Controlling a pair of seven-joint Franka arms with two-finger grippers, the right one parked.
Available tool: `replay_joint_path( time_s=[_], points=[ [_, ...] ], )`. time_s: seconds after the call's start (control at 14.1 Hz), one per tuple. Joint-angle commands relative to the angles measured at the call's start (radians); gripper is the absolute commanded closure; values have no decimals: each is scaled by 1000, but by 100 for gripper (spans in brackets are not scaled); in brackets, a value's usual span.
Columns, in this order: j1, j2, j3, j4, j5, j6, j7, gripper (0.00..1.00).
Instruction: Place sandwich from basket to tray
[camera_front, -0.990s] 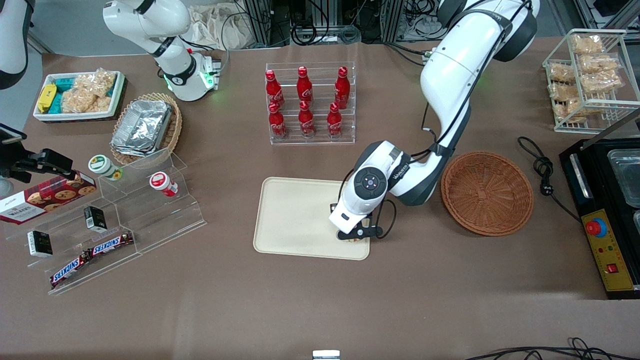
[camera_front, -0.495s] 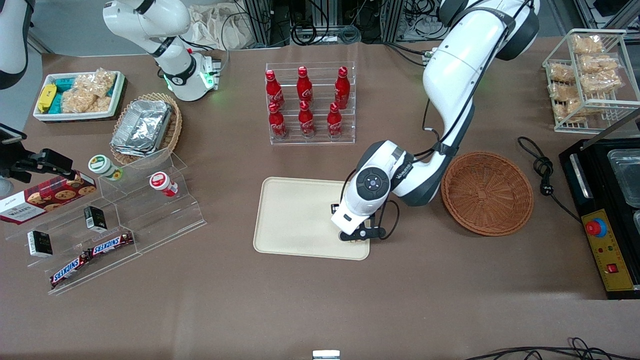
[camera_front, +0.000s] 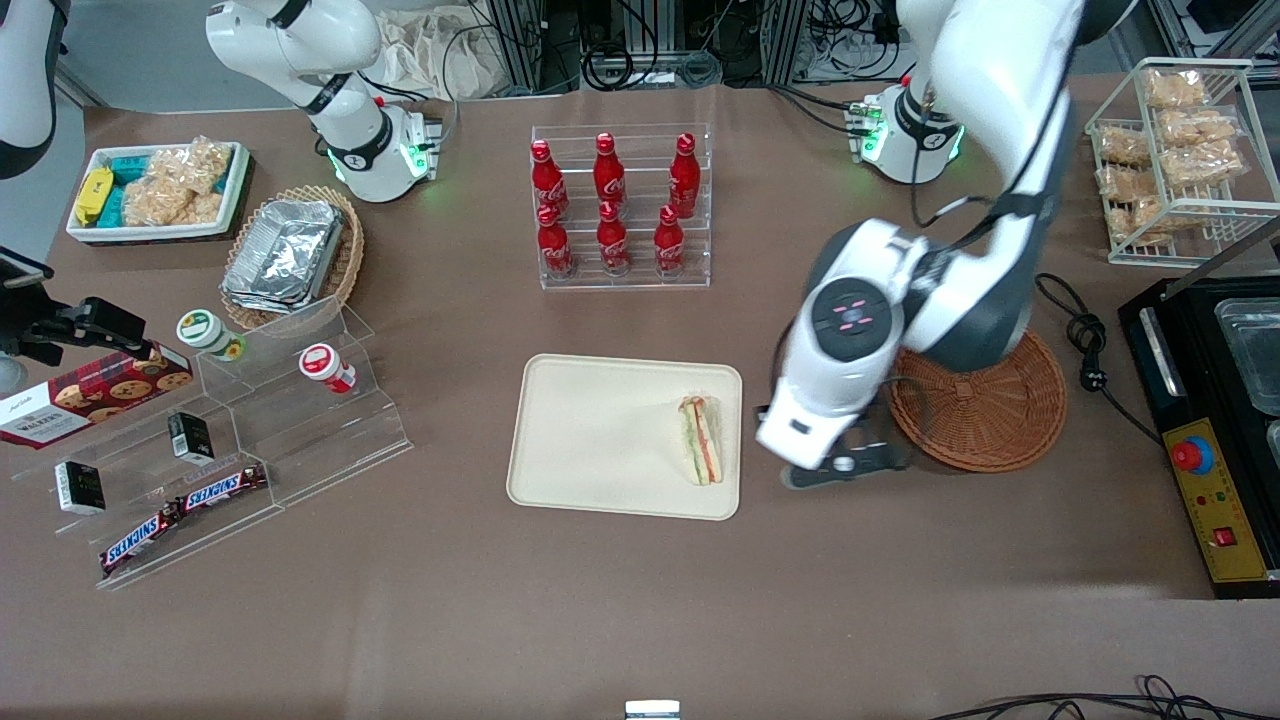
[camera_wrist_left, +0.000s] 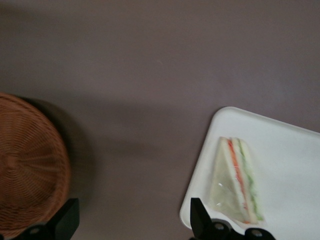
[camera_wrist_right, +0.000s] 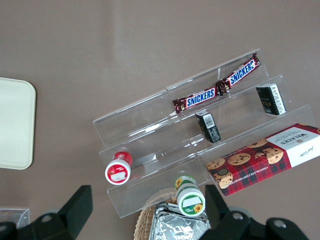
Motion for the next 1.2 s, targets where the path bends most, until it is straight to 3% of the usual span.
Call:
replay_joint_path(
  time_s=[0.0, 0.28, 0.49, 0.71, 1.13],
  points=[
    [114, -165, -6, -135, -5, -4, 80, 0],
    [289, -334, -4, -263, -80, -30, 348, 0],
    [387, -402, -2, -349, -83, -15, 520, 0],
    [472, -417, -1, -355, -158, -13, 641, 0],
    [484, -329, 2, -220, -166, -41, 565, 0]
  ],
)
